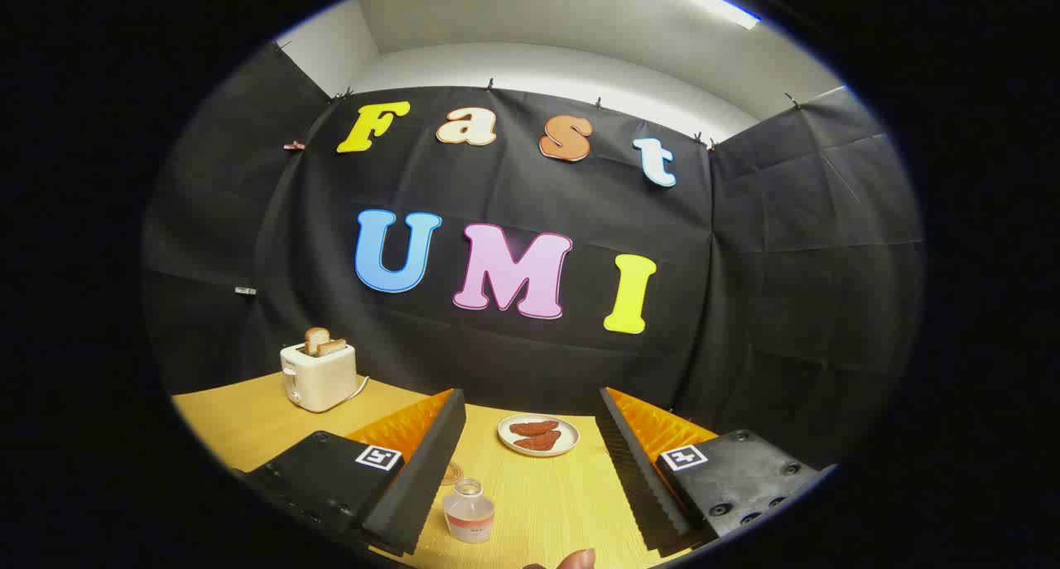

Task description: Take the bottle from table, then pour the juice into the cup, finally place the bottle on the coaster

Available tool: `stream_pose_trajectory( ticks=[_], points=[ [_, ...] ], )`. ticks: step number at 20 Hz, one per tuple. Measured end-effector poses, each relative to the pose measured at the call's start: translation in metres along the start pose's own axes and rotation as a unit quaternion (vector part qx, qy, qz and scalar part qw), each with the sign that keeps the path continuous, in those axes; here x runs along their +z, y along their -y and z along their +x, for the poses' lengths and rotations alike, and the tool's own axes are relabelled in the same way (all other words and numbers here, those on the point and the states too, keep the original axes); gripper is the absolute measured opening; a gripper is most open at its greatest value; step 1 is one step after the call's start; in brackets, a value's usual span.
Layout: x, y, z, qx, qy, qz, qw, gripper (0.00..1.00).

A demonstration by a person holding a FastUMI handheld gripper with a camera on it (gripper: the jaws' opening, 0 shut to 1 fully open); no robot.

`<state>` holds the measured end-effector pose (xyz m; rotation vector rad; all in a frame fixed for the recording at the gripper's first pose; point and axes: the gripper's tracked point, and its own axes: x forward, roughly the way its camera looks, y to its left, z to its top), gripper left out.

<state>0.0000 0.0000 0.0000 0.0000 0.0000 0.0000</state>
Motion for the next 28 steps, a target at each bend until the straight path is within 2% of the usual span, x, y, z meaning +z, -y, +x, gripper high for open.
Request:
stream_pose_trajectory(
  ticks=[20,28],
  points=[
    [0.002,-0.014,-0.023,0.016,0.018,0.006,1.0,0.97],
    [-0.055,-0.036,-0.022,0.039,0.001,0.019,0.999,0.97]
  ],
)
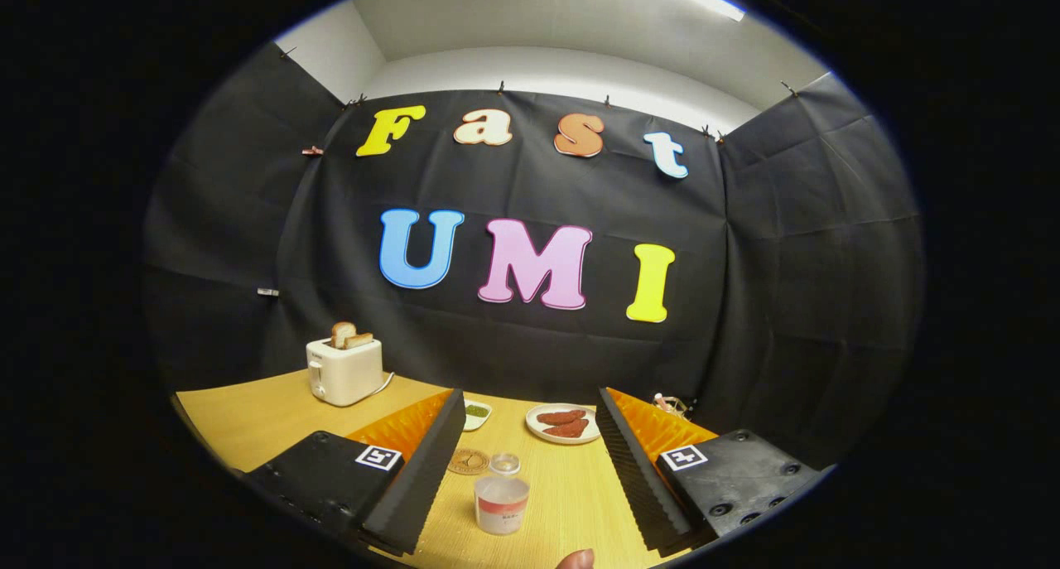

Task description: Take the bottle from table, then pour the juice into the cup, finally place the bottle on the coaster

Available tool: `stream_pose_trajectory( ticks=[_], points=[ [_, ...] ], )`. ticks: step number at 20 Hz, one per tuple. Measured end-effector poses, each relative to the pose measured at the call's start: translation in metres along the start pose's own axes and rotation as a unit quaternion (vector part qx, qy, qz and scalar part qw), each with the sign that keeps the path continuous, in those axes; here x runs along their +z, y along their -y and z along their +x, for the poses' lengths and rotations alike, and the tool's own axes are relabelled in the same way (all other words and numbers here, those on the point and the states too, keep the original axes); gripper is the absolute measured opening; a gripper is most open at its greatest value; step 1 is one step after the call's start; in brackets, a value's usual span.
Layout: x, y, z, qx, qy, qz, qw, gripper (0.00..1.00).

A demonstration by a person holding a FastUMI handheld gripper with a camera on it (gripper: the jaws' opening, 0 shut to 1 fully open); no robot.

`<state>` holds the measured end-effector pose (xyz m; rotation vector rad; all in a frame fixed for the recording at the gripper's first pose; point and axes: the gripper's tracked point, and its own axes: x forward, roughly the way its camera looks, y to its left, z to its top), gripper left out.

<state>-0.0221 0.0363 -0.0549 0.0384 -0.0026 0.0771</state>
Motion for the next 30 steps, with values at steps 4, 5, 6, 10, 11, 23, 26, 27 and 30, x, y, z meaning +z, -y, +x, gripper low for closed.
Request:
stream_pose_trajectory(
  ticks=[4,5,6,10,11,23,26,27,30],
  points=[
    [-0.036,-0.009,0.004,0.006,-0.005,-0.006,1.0,0.97],
    [-0.048,-0.01,0.006,0.005,-0.008,-0.007,1.0,0.97],
    [-0.058,-0.012,0.008,0.005,-0.012,-0.006,1.0,0.97],
    [-0.095,-0.012,0.016,0.001,-0.027,-0.001,1.0,0.97],
    [-0.104,-0.014,0.018,0.002,-0.031,-0.001,1.0,0.97],
    [-0.185,-0.027,0.047,0.0,-0.075,0.036,0.997,0.97],
    [-0.199,-0.027,0.052,-0.015,-0.087,0.043,0.995,0.97],
    [-0.203,-0.023,0.053,-0.025,-0.094,0.039,0.994,0.97],
    [-0.211,-0.028,0.058,-0.024,-0.109,0.051,0.992,0.87]
  ],
)
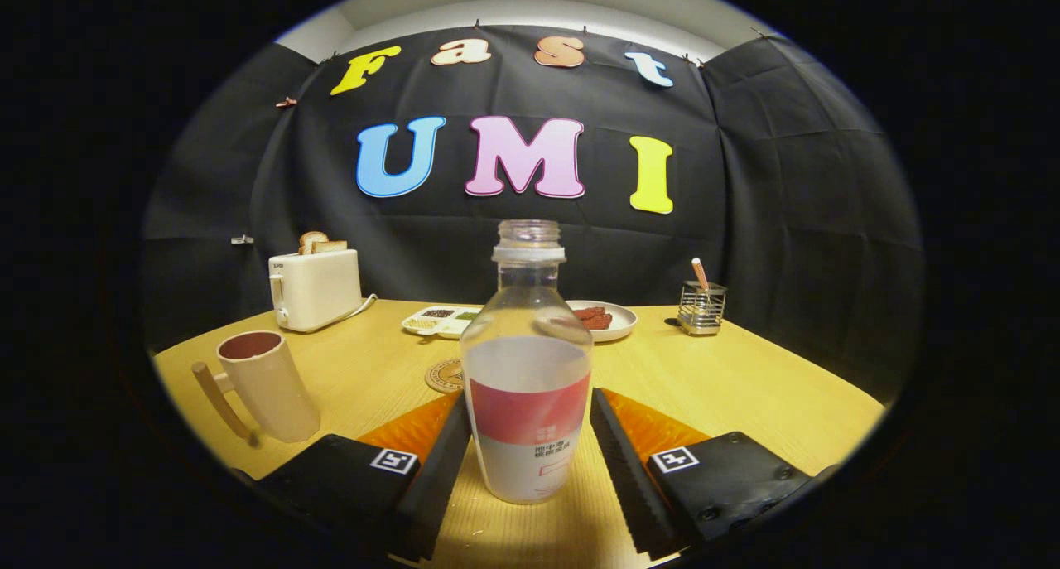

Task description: Take the bottle from table, then pour the juice into the cup, finally place the bottle on the coaster

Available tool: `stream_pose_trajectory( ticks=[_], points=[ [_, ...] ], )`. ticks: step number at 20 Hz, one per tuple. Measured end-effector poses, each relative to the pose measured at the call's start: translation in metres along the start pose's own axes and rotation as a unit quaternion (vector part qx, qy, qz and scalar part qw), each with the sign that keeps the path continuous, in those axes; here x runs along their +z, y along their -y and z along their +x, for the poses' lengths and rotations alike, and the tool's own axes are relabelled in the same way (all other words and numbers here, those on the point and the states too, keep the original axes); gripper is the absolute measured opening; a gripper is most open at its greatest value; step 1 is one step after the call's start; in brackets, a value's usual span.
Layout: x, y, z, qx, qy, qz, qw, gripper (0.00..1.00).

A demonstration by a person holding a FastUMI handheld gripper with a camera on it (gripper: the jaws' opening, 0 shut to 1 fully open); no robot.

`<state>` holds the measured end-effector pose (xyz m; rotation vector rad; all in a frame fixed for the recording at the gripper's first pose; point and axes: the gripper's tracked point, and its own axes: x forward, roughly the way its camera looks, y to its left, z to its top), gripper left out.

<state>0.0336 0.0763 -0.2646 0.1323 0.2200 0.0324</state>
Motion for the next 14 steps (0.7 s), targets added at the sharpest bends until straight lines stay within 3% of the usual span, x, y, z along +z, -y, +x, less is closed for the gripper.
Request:
stream_pose_trajectory(
  ticks=[2,4,14],
  points=[
    [0.002,0.001,-0.001,-0.006,-0.01,0.001,1.0,0.77],
    [0.006,0.003,0.001,-0.011,-0.021,-0.015,1.0,0.74],
    [0.096,-0.003,-0.022,0.015,-0.014,-0.146,0.989,0.74]
  ],
)
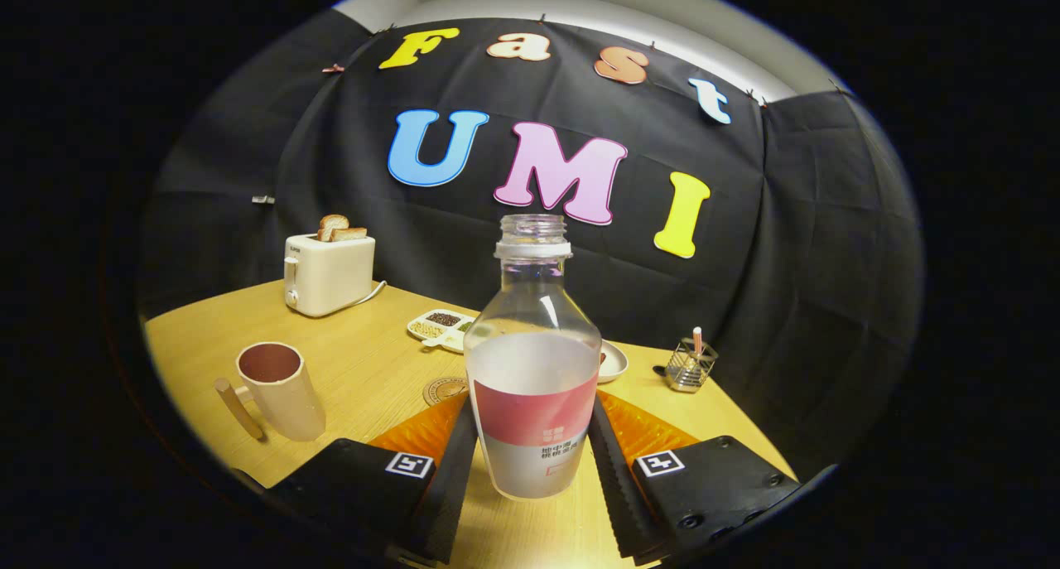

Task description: Take the bottle from table, then pour the juice into the cup, finally place the bottle on the coaster

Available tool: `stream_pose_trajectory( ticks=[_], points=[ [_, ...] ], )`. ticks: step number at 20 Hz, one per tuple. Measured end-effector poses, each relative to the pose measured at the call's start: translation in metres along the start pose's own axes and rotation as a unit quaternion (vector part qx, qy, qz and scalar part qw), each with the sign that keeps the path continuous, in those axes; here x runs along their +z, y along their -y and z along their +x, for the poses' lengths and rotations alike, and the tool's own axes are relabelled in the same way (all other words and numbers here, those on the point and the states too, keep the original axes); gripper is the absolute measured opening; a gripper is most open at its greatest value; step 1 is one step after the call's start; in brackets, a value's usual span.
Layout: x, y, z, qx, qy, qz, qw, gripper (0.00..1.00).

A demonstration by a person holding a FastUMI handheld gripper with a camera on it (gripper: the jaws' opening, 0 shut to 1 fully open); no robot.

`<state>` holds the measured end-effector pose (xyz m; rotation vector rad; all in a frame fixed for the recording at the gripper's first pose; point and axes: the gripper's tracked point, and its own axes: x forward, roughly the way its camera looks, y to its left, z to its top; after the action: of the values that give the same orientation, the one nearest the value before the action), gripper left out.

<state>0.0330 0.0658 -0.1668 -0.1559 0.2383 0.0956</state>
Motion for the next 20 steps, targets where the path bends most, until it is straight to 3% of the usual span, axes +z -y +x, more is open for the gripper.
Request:
stream_pose_trajectory(
  ticks=[5,10,15,20],
  points=[
    [0.031,0.016,-0.02,-0.058,-0.024,-0.108,0.992,0.72],
    [0.04,-0.012,-0.021,-0.049,-0.032,-0.167,0.984,0.72],
    [0.042,-0.042,-0.015,-0.042,-0.02,-0.259,0.965,0.72],
    [0.04,-0.061,-0.013,-0.037,-0.027,-0.299,0.953,0.72]
  ],
)
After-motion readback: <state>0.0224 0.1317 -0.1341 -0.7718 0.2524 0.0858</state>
